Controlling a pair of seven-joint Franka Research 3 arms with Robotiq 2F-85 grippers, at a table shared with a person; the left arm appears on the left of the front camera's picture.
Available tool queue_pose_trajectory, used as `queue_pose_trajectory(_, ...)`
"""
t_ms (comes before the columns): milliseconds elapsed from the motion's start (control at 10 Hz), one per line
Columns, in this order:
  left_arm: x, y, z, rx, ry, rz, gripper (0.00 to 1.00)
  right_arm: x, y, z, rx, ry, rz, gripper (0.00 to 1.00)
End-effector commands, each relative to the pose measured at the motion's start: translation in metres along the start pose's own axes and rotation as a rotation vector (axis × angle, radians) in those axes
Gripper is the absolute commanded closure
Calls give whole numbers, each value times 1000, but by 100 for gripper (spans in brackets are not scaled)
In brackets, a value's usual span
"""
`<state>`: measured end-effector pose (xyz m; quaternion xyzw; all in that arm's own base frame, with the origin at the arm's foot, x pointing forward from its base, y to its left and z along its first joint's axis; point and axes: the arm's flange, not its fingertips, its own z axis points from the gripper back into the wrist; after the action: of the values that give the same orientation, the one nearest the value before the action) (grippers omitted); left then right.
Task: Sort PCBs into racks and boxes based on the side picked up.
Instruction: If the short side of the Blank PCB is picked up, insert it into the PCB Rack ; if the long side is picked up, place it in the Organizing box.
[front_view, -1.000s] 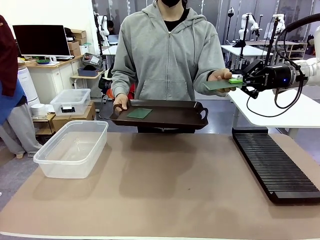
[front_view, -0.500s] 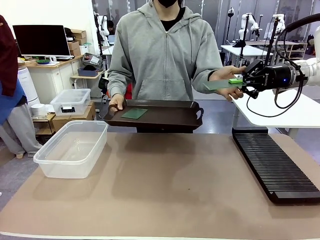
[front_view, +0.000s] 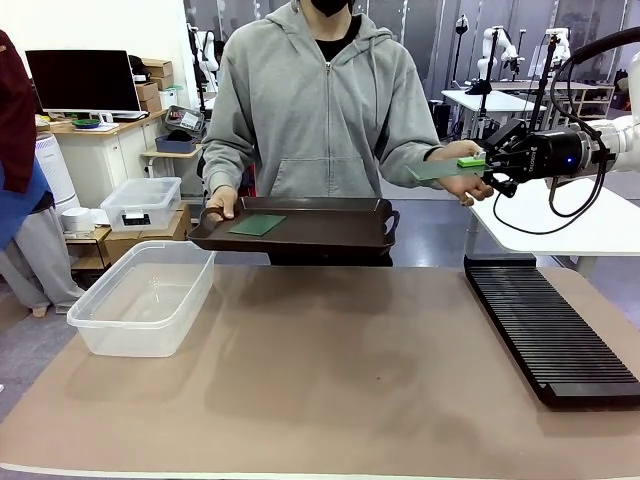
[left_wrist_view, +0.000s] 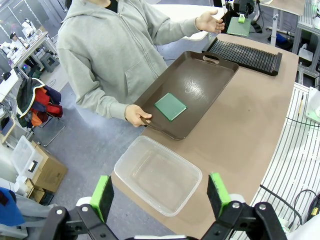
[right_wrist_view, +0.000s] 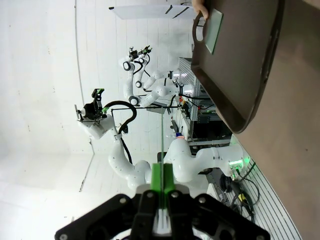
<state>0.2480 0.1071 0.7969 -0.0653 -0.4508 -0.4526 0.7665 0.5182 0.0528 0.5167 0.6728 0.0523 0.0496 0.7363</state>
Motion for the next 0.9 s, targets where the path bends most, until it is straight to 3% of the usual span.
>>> queue_pose_trajectory(0, -1, -1, -1, -9, -8, -8, 0, 0, 1, 0, 0, 1, 2, 100)
queue_pose_trajectory(300, -1, -1, -1, -9, -8, -8, 0, 0, 0, 0, 0, 0, 0, 98)
queue_pose_trajectory(400, -1, -1, -1, -9, -8, -8, 0, -6, 7, 7, -21, 45, 46, 98)
queue_pose_trajectory(800, -1, -1, -1, -9, -8, -8, 0, -38, 40, 49, -115, 22, 473, 98)
